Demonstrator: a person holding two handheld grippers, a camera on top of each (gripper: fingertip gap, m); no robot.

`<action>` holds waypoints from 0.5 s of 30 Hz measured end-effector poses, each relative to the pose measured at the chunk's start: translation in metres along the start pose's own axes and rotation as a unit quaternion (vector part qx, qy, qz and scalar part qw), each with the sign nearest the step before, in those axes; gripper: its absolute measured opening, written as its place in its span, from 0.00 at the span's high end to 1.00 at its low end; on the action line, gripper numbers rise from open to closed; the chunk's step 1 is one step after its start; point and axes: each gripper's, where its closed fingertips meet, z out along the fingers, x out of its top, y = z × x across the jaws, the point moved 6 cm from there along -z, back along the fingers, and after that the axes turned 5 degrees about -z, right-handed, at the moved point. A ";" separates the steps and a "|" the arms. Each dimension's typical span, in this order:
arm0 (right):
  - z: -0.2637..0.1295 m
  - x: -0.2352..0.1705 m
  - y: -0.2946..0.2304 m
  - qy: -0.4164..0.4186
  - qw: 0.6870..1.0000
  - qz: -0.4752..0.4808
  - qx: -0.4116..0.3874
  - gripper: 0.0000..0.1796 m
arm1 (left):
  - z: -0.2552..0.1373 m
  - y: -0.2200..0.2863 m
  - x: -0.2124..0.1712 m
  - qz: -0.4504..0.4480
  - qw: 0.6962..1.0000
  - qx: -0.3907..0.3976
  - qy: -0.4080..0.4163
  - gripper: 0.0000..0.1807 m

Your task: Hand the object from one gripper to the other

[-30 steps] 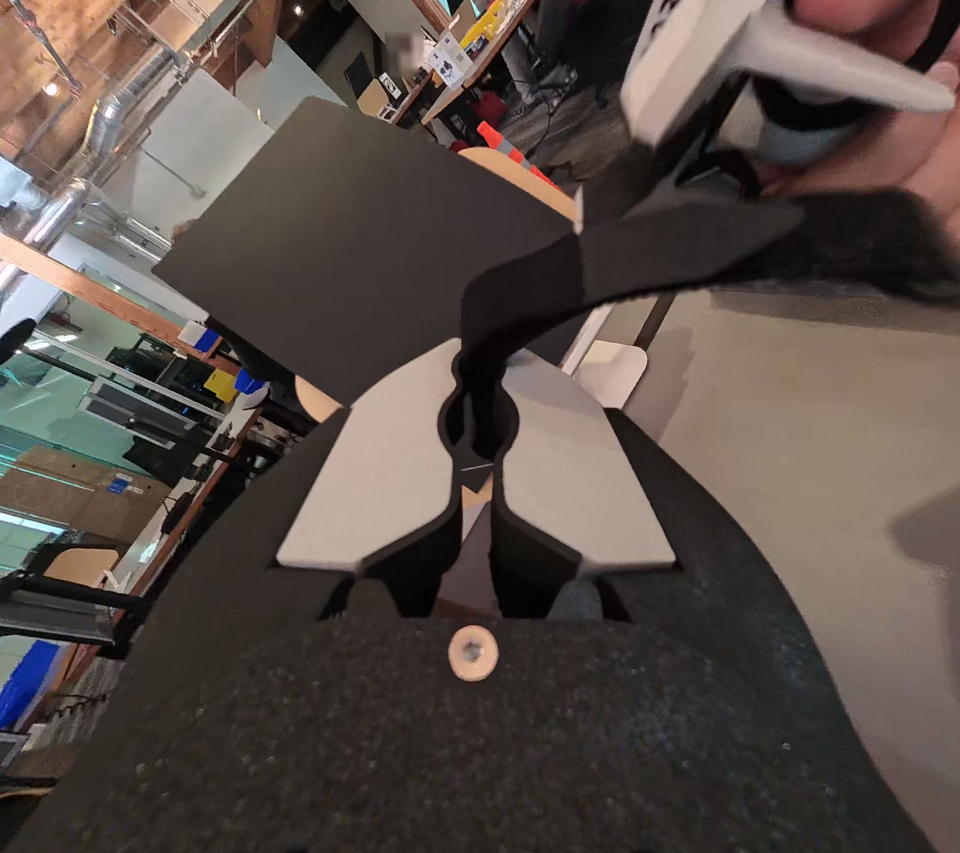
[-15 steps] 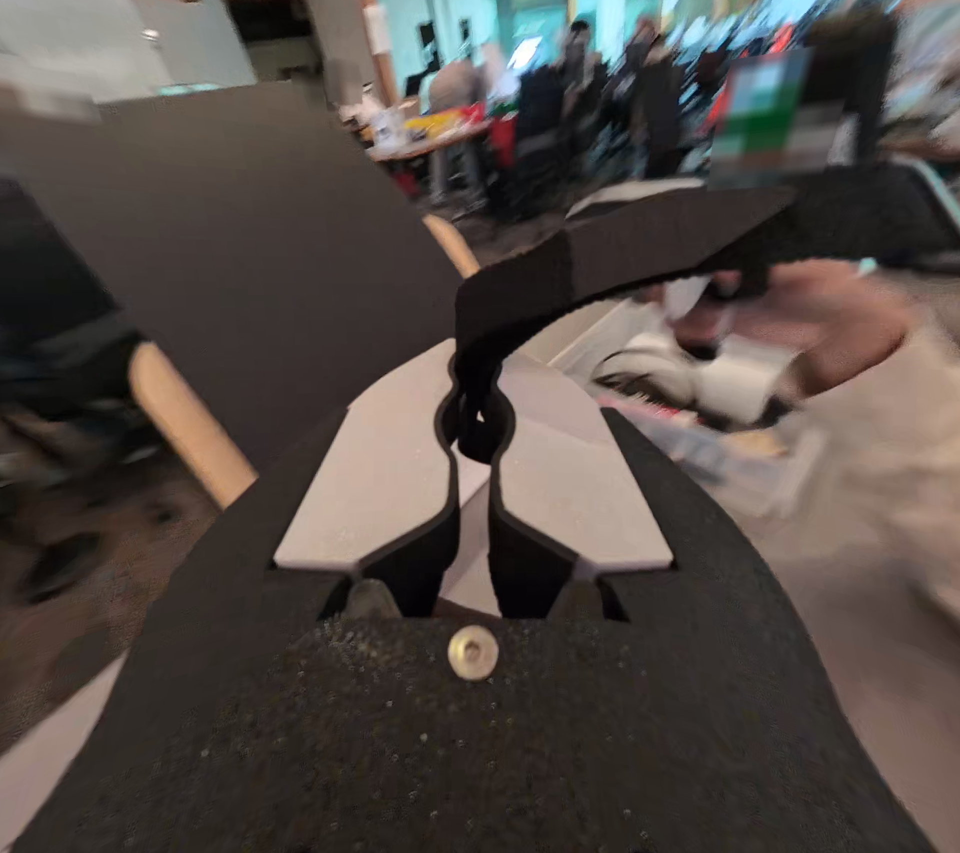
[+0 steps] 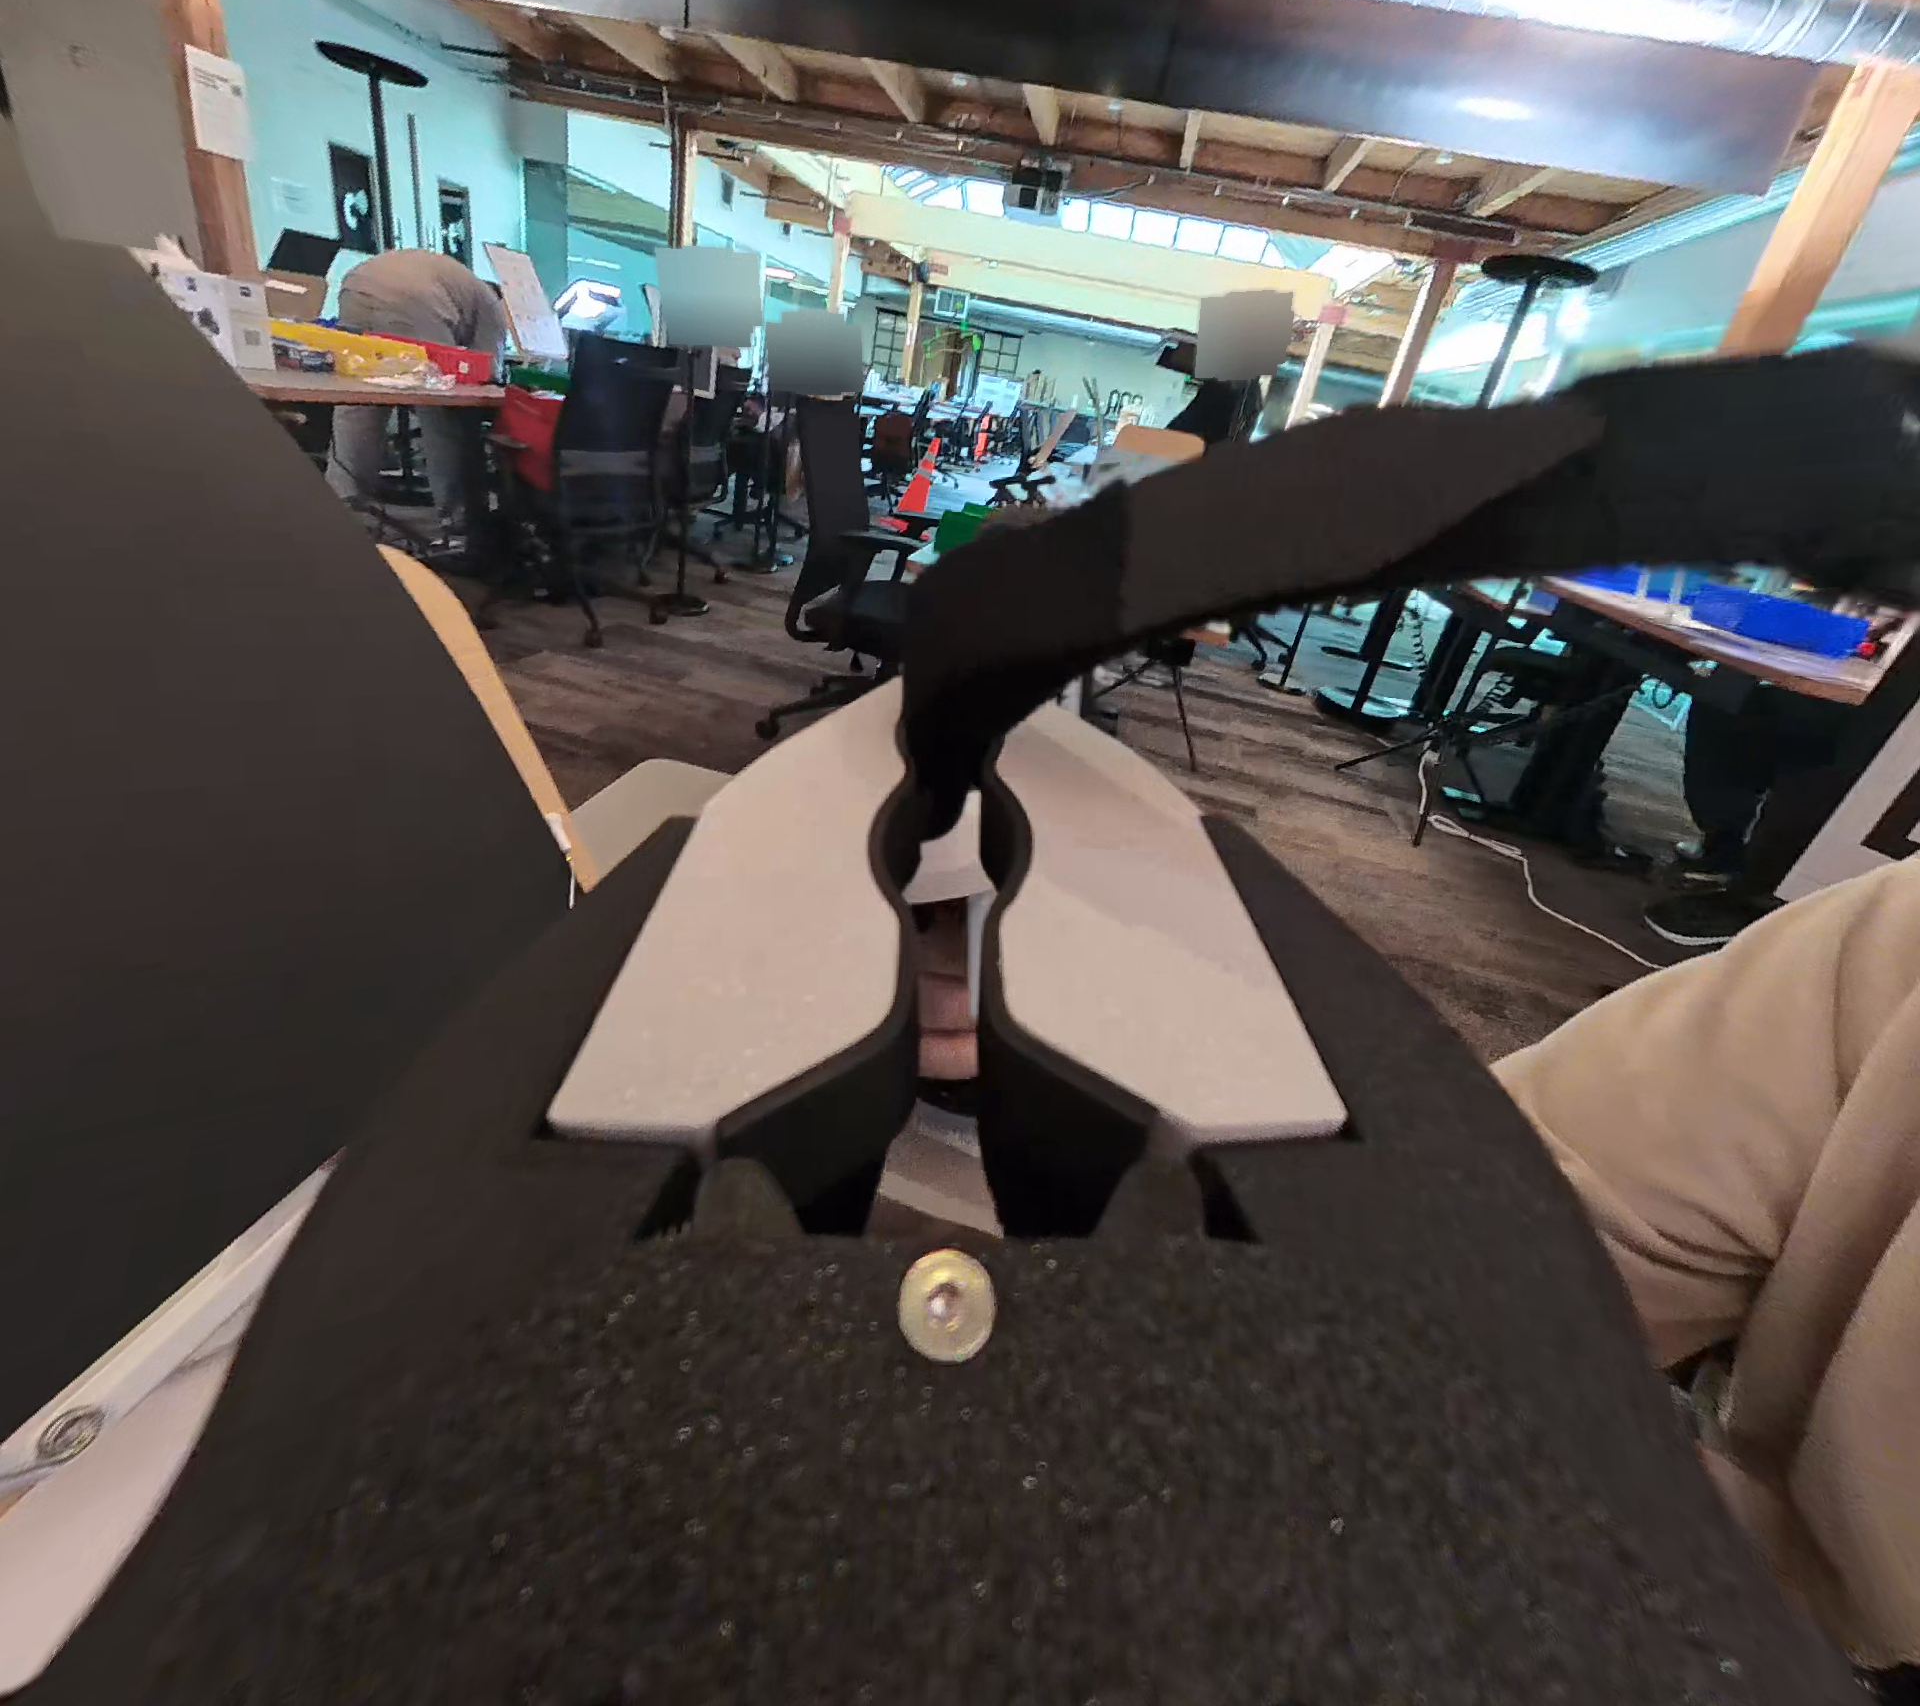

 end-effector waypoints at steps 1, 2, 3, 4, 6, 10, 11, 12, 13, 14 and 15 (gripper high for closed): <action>0.000 0.001 0.002 0.011 1.000 0.006 0.001 0.97 | 0.001 0.001 0.000 0.001 1.000 -0.001 0.003 0.97; -0.001 0.003 0.003 0.026 1.000 0.009 -0.004 0.97 | 0.001 0.000 0.000 0.004 1.000 0.004 0.003 0.97; -0.002 0.004 0.004 0.032 0.999 0.014 -0.003 0.97 | 0.002 0.000 0.000 0.008 1.000 0.009 0.004 0.97; -0.002 0.003 0.004 0.027 0.999 0.022 0.006 0.97 | 0.003 0.001 0.001 0.011 1.000 0.009 0.008 0.96; -0.004 0.002 0.004 0.006 1.000 0.025 0.009 0.97 | 0.004 0.002 0.001 0.021 1.000 0.013 0.010 0.92; -0.038 0.020 0.022 -0.026 0.996 0.023 -0.076 0.97 | 0.000 -0.003 -0.003 0.055 0.995 0.080 -0.024 0.73; -0.057 0.030 0.029 -0.027 0.992 0.015 -0.121 0.97 | -0.003 -0.003 -0.002 0.060 0.994 0.093 -0.026 0.72; -0.080 0.040 0.036 -0.026 0.985 0.001 -0.171 0.98 | -0.007 -0.002 -0.001 0.062 0.993 0.101 -0.025 0.72; -0.105 0.050 0.042 -0.025 0.974 -0.017 -0.225 0.97 | -0.011 0.000 0.001 0.062 0.992 0.107 -0.023 0.72; -0.132 0.059 0.047 -0.029 0.959 -0.030 -0.279 0.97 | -0.015 0.002 0.003 0.061 0.991 0.113 -0.021 0.72; -0.159 0.064 0.051 -0.039 0.943 -0.034 -0.330 0.98 | -0.018 0.003 0.004 0.059 0.991 0.122 -0.020 0.73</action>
